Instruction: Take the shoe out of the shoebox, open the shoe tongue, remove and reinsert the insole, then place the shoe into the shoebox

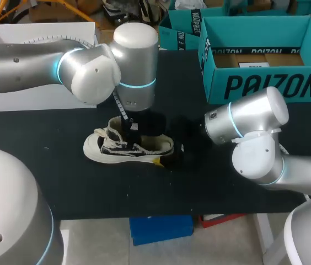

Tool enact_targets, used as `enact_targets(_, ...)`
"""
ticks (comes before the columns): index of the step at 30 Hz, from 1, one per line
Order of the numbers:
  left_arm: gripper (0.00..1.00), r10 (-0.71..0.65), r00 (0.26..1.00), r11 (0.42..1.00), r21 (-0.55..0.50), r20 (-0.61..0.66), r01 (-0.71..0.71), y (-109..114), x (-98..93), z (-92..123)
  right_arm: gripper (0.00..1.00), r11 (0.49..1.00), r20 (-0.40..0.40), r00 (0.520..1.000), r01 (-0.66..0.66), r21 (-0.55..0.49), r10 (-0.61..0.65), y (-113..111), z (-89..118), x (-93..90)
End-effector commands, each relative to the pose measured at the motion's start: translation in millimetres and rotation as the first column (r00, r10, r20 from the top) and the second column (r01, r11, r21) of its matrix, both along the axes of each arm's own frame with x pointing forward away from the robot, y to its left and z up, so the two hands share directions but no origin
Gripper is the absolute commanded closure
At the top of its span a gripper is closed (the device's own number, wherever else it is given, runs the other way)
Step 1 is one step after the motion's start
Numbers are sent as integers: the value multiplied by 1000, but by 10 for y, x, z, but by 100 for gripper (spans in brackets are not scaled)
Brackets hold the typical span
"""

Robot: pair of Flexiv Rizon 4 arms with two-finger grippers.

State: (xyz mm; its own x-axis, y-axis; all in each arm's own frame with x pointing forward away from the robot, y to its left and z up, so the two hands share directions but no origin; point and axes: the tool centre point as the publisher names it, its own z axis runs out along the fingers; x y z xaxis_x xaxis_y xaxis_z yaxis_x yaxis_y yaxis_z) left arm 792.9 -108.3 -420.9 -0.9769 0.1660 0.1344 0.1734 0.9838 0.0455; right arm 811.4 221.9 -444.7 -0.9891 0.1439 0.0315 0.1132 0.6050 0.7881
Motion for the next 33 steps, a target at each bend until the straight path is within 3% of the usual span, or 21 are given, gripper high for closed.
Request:
enact_targets(1,85,12,991,1000,25,130,-16,59,-105,-93,100,1000,-1,1000,3,-1,-3,8,-11,6)
enact_targets(3,86,16,985,999,36,172,-22,88,-109,-98,100,1000,-1,1000,3,-1,-3,8,-11,6)
enact_targets(5,79,4,978,999,47,206,-14,124,-104,-104,100,1000,-1,1000,3,-1,-3,8,-11,6)
enact_targets(8,84,4,961,997,69,277,-24,204,-92,-129,100,1000,-1,1000,3,-1,-3,8,-11,6)
enact_targets(10,82,-8,946,996,86,323,-20,247,-85,-144,100,1000,-1,1000,3,-1,-3,8,-11,6)
enact_targets(13,60,-20,936,996,92,351,-14,311,-59,-177,100,1000,-1,1000,3,-1,-3,8,-11,6)
enact_targets(16,74,-13,920,995,100,391,-28,382,-11,-203,100,1000,-1,1000,3,-1,-3,8,-11,6)
enact_targets(22,68,-13,854,994,95,521,-44,478,71,-250,100,1000,-1,1000,3,-1,-3,8,-11,6)
enact_targets(33,78,82,780,997,-38,621,-75,560,385,-136,100,1000,-1,1000,3,-1,-3,8,-11,6)
